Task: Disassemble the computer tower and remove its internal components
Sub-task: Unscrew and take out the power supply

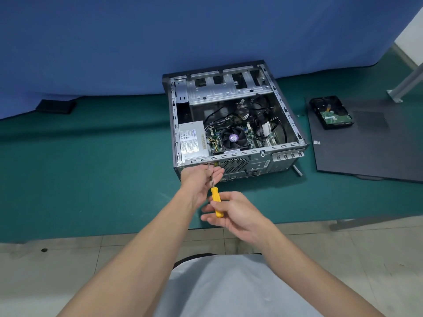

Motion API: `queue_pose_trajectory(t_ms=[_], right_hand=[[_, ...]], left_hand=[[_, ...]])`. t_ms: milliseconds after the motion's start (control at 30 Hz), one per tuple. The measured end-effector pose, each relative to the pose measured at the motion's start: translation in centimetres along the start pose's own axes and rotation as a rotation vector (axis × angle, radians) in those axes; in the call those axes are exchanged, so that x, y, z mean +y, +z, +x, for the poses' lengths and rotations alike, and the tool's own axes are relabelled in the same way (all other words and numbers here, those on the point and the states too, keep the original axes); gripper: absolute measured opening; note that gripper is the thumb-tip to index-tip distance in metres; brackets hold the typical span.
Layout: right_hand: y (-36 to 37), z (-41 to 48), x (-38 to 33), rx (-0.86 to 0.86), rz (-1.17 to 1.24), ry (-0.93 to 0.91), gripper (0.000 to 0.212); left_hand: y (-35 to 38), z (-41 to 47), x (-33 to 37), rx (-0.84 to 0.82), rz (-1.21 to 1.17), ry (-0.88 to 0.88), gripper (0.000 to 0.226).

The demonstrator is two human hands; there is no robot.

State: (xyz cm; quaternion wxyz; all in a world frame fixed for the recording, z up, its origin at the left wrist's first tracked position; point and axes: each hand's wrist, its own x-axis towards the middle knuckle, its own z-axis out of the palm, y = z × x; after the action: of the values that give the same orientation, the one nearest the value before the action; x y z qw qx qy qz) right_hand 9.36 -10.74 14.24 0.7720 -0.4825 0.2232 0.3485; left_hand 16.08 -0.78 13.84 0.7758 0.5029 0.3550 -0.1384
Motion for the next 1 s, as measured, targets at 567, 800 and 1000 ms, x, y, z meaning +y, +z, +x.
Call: queue_pose_trajectory(t_ms=[567, 800, 1000], right_hand=[[0.5, 0.3, 0.6, 0.180, -0.299, -0.110, 0.010], [-0.1, 0.3, 0.2, 0.041, -0.055, -0.017, 0.008], [0.0, 0.2, 0.3, 0.102, -0.099, -0.032, 0.011]], left_hand=[[0.4, 0.1, -0.5, 0.098, 0.069, 0.083, 0.014], [0.3, 0.5, -0.7, 0.064, 0.043, 0.084, 0.016], [-0.1, 0.4, -0.8, 0.047, 0.023, 0.076, 0.009]])
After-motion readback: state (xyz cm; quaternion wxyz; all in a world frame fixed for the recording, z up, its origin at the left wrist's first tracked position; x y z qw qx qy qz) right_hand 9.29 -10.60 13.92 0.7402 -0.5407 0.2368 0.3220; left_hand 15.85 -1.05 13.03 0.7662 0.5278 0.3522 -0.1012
